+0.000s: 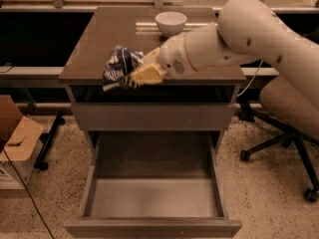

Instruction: Place blue chip bag into middle drawer

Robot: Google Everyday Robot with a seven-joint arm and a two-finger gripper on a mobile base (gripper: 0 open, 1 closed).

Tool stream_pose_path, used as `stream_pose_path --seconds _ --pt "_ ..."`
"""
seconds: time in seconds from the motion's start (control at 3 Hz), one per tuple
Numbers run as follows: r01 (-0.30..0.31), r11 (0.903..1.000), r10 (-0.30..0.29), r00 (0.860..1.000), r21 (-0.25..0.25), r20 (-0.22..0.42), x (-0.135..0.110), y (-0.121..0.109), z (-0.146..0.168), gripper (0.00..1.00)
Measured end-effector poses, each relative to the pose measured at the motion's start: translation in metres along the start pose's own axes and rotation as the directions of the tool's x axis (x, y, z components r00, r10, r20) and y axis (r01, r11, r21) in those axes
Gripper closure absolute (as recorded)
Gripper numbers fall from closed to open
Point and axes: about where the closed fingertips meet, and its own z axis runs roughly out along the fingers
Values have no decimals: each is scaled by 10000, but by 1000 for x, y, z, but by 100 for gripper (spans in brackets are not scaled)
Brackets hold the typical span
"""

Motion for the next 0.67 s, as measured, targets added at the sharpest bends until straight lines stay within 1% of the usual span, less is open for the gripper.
stream_pose_path --seconds 0.33,0.67 --pt "-356 9979 323 9976 -539 -617 53 54 -47 100" --pt "-1873 9792 1742 9730 -777 -1512 126 91 -62 100"
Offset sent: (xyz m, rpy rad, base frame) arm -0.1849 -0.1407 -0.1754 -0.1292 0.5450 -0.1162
